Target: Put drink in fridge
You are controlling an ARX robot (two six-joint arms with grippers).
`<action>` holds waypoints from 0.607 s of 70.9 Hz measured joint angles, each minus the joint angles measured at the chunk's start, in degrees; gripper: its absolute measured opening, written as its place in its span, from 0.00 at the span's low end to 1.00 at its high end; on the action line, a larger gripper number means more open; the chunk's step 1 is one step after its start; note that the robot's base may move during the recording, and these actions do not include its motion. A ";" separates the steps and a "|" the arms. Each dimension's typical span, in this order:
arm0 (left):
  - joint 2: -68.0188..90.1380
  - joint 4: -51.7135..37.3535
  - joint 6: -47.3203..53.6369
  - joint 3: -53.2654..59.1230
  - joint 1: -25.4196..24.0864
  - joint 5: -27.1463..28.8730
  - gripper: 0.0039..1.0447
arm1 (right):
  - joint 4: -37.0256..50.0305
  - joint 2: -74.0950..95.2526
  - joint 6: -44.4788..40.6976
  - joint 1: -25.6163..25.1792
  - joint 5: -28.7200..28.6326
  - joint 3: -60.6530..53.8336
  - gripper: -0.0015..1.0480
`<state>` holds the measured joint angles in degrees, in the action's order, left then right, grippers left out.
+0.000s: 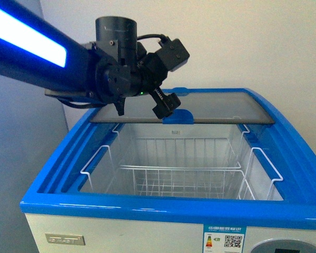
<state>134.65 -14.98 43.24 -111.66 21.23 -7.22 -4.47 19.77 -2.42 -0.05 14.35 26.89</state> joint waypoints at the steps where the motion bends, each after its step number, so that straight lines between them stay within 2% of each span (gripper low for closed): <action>1: -0.83 0.26 -1.38 0.92 0.00 -0.11 0.92 | 0.00 0.00 0.00 0.00 -0.02 0.00 0.35; 6: -6.14 1.97 -10.14 6.75 -0.02 -0.70 0.92 | 0.00 0.00 0.00 -0.02 0.02 0.00 0.35; 16: -22.38 1.27 -30.88 24.50 -1.73 -6.19 0.92 | 0.00 -0.02 0.00 -0.02 0.02 0.00 0.35; 35: -50.73 -2.67 -49.83 56.74 -10.78 -14.91 0.92 | 0.00 0.00 0.00 -0.02 0.00 0.00 0.35; 37: -52.76 -3.17 -50.38 59.32 -11.30 -13.92 0.92 | 0.00 0.00 0.00 -0.02 0.00 0.00 0.35; 41: -58.90 -11.93 -48.57 68.50 -12.22 -1.05 0.82 | 0.00 0.00 0.00 -0.02 0.02 0.00 0.35; 43: -61.18 -14.71 -47.95 71.54 -12.72 2.29 0.79 | 0.00 0.00 0.00 -0.02 -0.02 0.00 0.35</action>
<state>73.47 -29.69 -4.71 -40.12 8.51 -4.93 -4.47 19.77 -2.42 -0.08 14.33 26.89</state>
